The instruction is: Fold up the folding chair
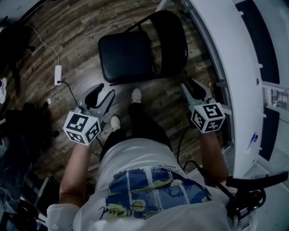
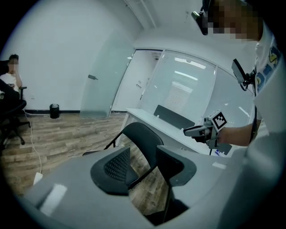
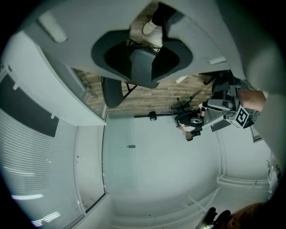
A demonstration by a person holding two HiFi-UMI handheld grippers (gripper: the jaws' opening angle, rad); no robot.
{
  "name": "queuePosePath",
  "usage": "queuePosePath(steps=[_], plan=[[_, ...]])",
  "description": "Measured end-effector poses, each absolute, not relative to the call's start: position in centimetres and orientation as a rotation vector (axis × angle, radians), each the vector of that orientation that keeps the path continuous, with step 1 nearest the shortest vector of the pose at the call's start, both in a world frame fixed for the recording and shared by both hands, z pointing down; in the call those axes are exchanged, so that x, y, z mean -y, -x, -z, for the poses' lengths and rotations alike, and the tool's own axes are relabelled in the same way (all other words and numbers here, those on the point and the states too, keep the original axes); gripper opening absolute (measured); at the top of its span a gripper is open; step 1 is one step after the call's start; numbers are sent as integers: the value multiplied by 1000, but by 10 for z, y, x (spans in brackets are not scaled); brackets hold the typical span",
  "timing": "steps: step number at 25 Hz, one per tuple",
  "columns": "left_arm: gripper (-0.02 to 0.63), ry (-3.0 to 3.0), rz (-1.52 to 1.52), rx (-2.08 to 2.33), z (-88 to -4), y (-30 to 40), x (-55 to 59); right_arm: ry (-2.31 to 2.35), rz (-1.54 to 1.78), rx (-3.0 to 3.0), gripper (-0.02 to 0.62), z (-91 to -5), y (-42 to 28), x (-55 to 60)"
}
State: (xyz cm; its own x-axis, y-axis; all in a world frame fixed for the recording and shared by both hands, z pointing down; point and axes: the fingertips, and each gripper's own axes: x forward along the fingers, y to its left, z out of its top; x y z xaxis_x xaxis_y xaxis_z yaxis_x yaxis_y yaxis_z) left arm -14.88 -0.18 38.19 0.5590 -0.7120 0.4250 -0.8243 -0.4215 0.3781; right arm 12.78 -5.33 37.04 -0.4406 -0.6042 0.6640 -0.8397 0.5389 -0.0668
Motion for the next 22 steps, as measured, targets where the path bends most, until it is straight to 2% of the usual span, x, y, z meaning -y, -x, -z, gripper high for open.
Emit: queuePosePath(steps=[8, 22], plan=[[200, -2114, -293, 1266, -434, 147, 48, -1183, -613, 2082, 149, -441, -173, 117], [245, -1887, -318, 1304, -544, 163, 91, -1232, -863, 1994, 239, -522, -206, 187]])
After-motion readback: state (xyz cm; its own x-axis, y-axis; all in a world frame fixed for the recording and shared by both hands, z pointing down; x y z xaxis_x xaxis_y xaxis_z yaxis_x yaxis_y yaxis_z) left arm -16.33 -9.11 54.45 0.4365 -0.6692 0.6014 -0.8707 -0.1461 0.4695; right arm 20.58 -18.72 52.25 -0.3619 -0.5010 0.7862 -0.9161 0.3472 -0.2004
